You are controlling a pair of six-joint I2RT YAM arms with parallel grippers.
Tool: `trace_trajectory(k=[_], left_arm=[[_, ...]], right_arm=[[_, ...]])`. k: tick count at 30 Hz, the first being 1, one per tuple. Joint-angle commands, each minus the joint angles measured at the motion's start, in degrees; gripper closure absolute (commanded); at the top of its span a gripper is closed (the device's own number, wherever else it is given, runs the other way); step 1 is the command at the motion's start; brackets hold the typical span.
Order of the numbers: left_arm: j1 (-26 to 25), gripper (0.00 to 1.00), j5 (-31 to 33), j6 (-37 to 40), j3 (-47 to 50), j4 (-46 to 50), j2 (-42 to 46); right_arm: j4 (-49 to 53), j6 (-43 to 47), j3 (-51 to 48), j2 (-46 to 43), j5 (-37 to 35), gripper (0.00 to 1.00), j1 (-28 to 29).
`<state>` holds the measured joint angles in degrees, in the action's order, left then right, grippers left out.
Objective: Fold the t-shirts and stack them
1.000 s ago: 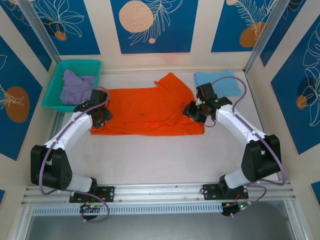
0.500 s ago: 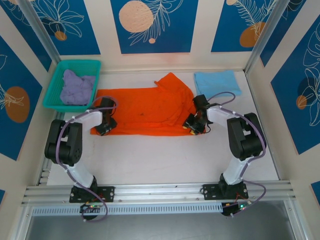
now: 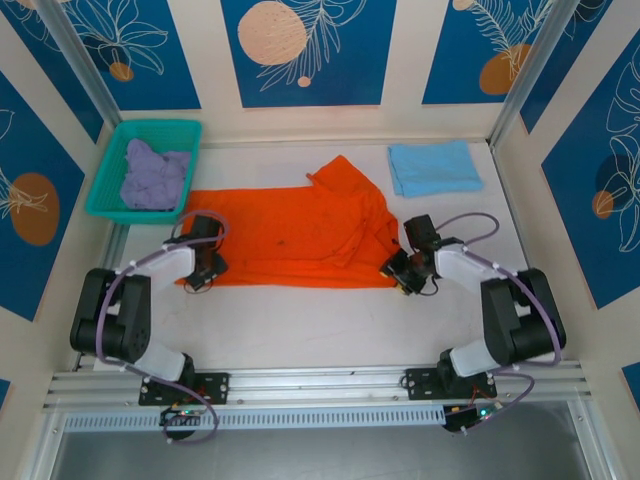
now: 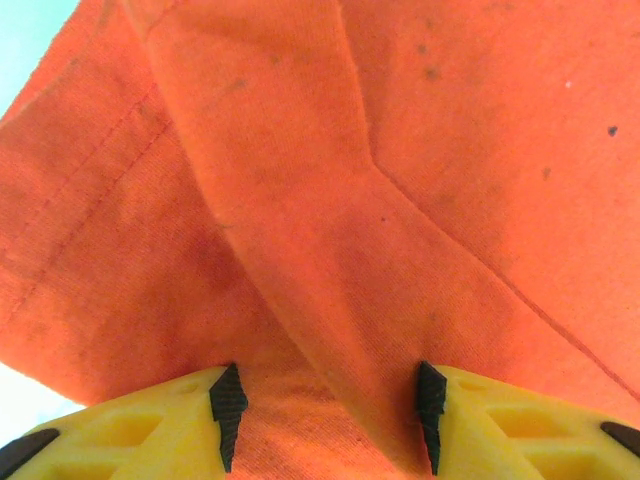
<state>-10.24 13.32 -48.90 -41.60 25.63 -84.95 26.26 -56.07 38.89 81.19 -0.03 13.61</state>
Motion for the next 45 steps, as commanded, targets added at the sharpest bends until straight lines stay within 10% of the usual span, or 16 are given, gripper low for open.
trace_trajectory(k=[1, 14, 21, 30, 34, 45], left_arm=[[0.85, 0.46, -1.36, 0.85, 4.28, 5.21, 5.83], [0.85, 0.13, -1.82, 2.89, 6.07, 12.84, 24.8], [-0.06, 0.08, -5.17, 5.9, 1.31, 10.27, 23.52], [-4.52, 0.45, -13.09, 4.78, 0.13, -1.04, 10.81], [-4.61, 0.48, -11.09, 5.68, -0.23, -2.11, 4.27], [-8.2, 0.47, -10.68, 5.16, 5.41, -3.32, 1.36]], right_arm=[[4.59, -2.38, -4.35, -5.81, -1.69, 0.52, -0.69], [9.66, 1.22, -7.64, -25.37, -2.53, 0.53, 1.8], [8.55, 4.3, 5.38, -8.85, -2.11, 0.66, 10.77], [4.3, -3.88, 12.74, 7.31, -10.25, 0.84, 13.13], [8.3, -8.71, 15.07, 11.74, -15.16, 0.98, 12.92], [13.95, -24.02, 5.4, 6.76, -17.49, 1.0, 13.63]])
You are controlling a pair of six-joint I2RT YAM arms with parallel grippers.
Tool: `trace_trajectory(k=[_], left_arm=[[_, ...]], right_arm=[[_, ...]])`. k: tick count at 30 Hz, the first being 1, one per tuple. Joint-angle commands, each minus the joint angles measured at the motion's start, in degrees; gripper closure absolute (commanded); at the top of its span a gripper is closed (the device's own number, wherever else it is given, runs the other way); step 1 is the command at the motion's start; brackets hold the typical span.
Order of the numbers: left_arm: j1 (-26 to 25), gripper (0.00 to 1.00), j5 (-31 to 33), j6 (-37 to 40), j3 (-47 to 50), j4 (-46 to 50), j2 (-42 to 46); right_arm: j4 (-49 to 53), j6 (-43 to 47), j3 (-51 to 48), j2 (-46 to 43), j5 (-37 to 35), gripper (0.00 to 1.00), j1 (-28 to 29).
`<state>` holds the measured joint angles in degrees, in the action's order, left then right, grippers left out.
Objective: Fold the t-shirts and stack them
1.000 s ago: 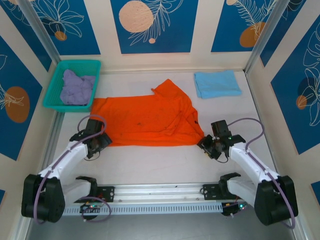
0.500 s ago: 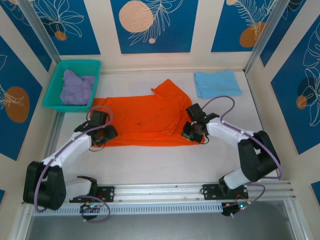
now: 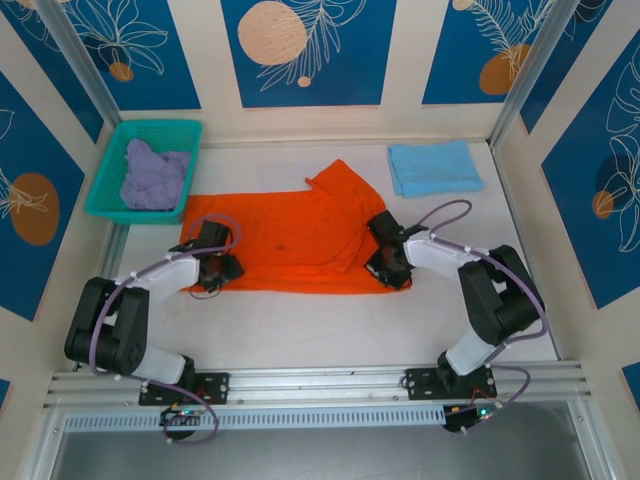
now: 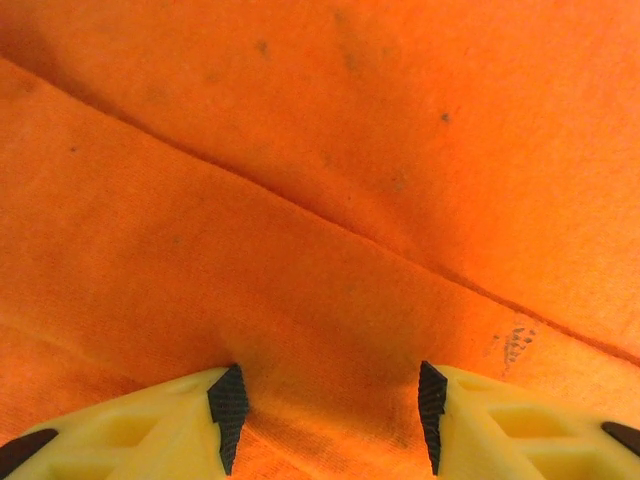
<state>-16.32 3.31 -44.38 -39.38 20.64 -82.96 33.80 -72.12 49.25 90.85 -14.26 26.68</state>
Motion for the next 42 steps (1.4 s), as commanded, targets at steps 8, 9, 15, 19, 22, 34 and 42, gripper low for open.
trace_trajectory(k=[8, 9, 15, 19, 22, 34, 42], left_arm=[[-7.27, 0.46, -0.3, -0.86, 9.05, 6.01, 9.33], [-7.98, 0.45, -0.37, -1.26, 9.75, 6.64, 10.67], [-13.96, 0.45, -0.76, -7.07, 14.54, 9.53, 19.16], [-16.25, 0.42, 0.36, -10.72, 16.48, 12.77, 25.67], [-15.97, 0.34, 5.49, -10.61, 14.49, 17.52, 30.13], [2.33, 0.38, 2.62, -1.52, 5.54, 12.98, 17.79], [9.3, 0.39, 9.57, -0.56, 4.86, 11.52, 11.88]], right_arm=[[11.08, -19.28, -14.34, -15.91, -1.02, 1.0, 3.24], [12.24, -20.29, -14.68, -17.25, -1.71, 0.99, 3.82], [18.78, -22.26, -16.47, -23.89, -3.98, 0.94, 3.4], [20.87, -22.2, -17.62, -27.69, -4.71, 0.92, 1.55], [20.28, -20.38, -18.34, -30.0, -4.21, 0.9, -0.81], [14.05, -11.54, -18.04, -30.86, -1.62, 0.87, -7.57], [9.87, -7.08, -17.0, -26.93, -0.31, 0.87, -9.28]])
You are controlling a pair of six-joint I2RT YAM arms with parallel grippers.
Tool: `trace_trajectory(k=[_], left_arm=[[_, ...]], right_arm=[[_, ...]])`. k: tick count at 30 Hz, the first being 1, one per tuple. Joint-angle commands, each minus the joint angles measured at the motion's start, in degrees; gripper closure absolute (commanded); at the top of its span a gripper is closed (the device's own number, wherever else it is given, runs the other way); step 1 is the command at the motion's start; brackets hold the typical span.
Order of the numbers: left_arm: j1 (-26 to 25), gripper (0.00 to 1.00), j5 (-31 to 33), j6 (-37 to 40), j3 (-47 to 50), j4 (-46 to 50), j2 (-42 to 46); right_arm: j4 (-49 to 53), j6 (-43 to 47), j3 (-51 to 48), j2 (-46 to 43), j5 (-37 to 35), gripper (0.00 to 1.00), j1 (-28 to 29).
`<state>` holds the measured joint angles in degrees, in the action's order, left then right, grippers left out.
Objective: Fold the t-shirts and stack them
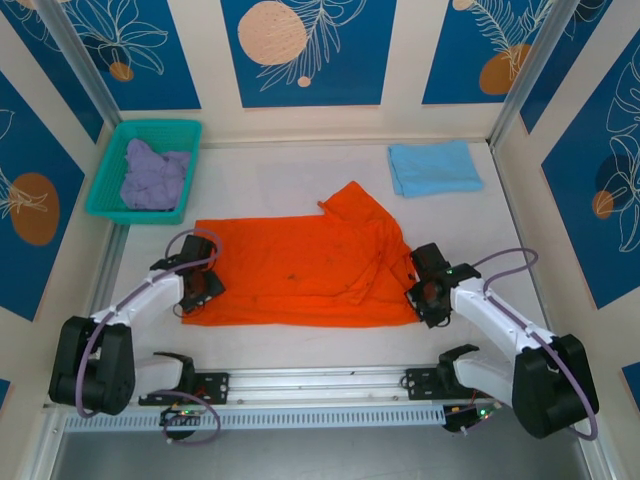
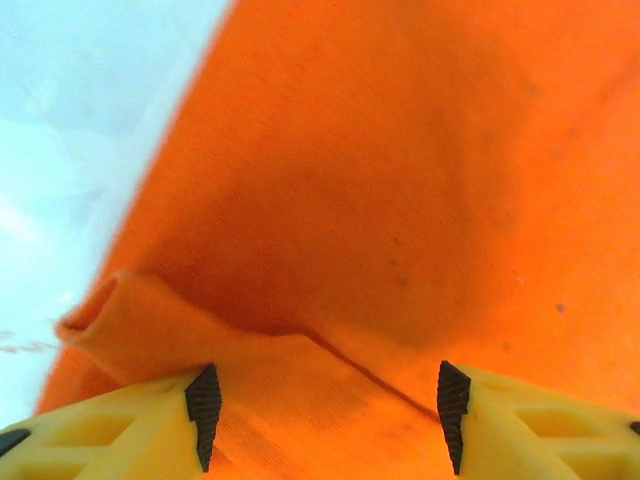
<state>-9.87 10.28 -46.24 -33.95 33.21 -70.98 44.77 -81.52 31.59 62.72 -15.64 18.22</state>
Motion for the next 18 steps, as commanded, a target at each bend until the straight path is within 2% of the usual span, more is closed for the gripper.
trace_trajectory(k=[1, 6, 12, 15, 18], left_arm=[[3.86, 0.39, 2.38, 1.08, -0.58, -1.45, -0.33], [6.41, 0.38, 3.09, -0.52, -1.83, -1.9, -1.72], [8.0, 0.38, 3.25, -1.18, -4.97, -1.3, -3.67], [7.77, 0.3, 2.71, -0.85, -6.45, 0.02, -1.39], [5.32, 0.22, 4.03, 0.96, -8.47, 2.6, 2.05]], right_arm=[[-1.74, 2.61, 0.56, 1.59, 1.4, 0.87, -1.28], [-3.56, 4.1, -0.85, 1.47, 3.22, 0.87, -4.37], [-1.94, 6.7, 0.14, -2.11, 2.22, 0.87, -6.35], [-1.15, 8.68, 0.76, -4.64, 1.34, 0.86, -6.06], [-5.2, 12.84, 0.35, -7.36, 3.34, 0.85, -4.72]])
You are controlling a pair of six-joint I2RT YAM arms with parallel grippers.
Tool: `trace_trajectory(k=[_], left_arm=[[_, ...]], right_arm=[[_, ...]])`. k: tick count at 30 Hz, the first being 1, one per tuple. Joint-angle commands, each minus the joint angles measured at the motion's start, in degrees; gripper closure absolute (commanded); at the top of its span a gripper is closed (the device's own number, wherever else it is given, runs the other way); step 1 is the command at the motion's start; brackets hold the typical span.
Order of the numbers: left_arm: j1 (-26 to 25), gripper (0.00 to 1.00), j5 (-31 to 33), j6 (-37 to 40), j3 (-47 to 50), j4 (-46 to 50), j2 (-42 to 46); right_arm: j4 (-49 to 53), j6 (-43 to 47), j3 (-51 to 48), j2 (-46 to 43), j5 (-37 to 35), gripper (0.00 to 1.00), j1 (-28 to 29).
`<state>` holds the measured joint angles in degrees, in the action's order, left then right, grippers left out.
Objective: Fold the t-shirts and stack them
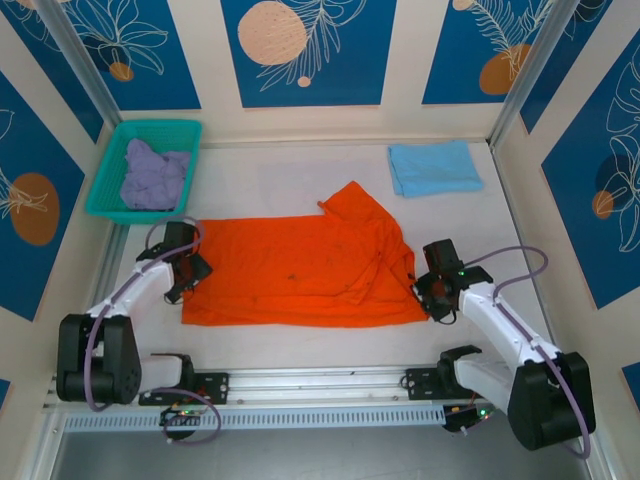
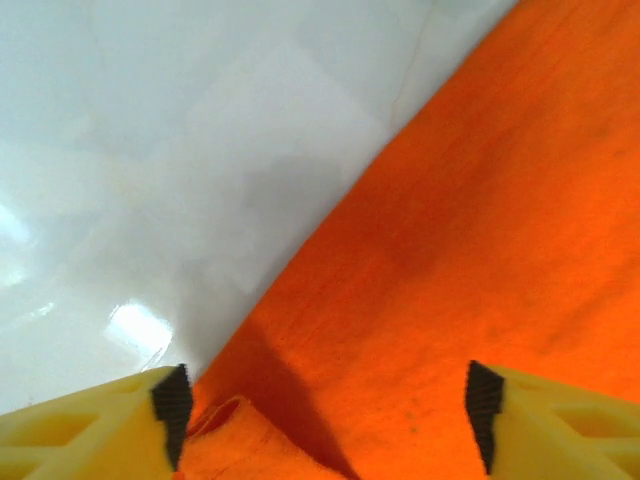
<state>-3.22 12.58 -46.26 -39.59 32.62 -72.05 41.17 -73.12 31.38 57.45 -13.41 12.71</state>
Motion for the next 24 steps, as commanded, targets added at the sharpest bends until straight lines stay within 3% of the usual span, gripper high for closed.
trace_trajectory(k=[1, 6, 9, 11, 18, 24], left_arm=[[-2.83, 0.21, 2.86, 1.6, -3.94, 4.62, 3.89], [-10.81, 0.22, 2.79, 3.36, -7.23, 8.54, 4.73], [-16.22, 0.27, 0.95, 3.76, -6.63, 8.81, 4.23], [-18.3, 0.29, -1.52, 3.17, -5.06, 8.51, 3.71], [-21.21, 0.25, -9.37, -1.11, 2.25, 0.4, 0.95], [-26.15, 0.25, -8.94, -2.91, 5.1, -3.68, -0.37]], right_arm=[[-3.27, 5.82, 0.58, -2.48, 2.19, 0.84, 1.53], [-8.18, 12.47, 4.98, 0.91, 5.74, 0.8, 8.44], [-7.29, 14.82, 9.94, 5.54, 2.79, 0.62, 16.49], [-5.55, 14.82, 12.05, 9.09, -0.52, 0.58, 20.76], [-6.94, 13.86, 13.97, 20.0, 1.93, 0.55, 22.48], [-7.37, 6.58, 11.53, 21.94, -0.48, 0.56, 25.61]])
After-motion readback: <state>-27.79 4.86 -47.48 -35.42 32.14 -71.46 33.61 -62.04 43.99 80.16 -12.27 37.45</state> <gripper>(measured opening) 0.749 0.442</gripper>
